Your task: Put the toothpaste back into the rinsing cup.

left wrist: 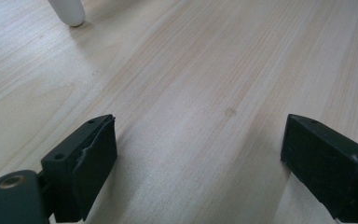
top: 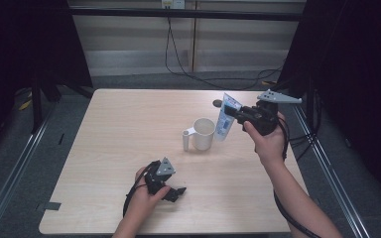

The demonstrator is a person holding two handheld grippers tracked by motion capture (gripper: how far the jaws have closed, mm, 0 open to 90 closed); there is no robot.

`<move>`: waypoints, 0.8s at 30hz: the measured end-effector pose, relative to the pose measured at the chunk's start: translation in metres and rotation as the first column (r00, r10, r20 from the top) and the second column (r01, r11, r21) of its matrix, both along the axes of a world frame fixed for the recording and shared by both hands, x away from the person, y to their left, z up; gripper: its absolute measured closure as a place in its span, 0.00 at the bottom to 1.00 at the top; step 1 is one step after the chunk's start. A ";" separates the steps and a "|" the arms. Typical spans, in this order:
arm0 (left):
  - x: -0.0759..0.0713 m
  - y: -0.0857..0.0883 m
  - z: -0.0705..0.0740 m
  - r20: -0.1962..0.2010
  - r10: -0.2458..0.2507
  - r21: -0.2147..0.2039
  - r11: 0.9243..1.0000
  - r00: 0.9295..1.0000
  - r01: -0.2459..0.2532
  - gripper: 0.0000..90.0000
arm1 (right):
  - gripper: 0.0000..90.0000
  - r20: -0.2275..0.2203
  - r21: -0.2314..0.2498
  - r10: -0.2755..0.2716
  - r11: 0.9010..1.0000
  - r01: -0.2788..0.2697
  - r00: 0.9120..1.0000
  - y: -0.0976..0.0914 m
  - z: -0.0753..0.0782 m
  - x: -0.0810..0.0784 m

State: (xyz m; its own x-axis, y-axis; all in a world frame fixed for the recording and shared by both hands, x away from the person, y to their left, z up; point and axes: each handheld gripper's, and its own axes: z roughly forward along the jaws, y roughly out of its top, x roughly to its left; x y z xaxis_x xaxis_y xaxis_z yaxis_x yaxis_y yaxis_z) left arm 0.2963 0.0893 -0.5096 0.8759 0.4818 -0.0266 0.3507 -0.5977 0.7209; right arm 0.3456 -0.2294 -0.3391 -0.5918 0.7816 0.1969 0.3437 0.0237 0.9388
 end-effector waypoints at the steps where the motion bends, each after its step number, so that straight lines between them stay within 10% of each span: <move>1: 0.000 0.000 0.000 0.000 -0.001 -0.002 1.000 1.000 0.001 0.12 | 0.82 0.000 0.003 -0.008 1.000 0.008 1.000 0.000 0.002 0.002; 24: 0.000 0.000 0.000 0.008 0.002 0.004 1.000 1.000 -0.002 0.12 | 0.82 0.019 -0.009 -0.032 0.999 0.033 0.999 0.021 0.004 0.036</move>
State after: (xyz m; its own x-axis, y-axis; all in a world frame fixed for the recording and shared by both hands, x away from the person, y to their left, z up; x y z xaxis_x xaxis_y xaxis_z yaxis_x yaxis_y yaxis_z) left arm 0.2963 0.0892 -0.5097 0.8749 0.4839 -0.0179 0.3463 -0.5995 0.7216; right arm 0.3814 -0.2084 -0.3351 -0.5696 0.8022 0.1792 0.3271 0.0212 0.9447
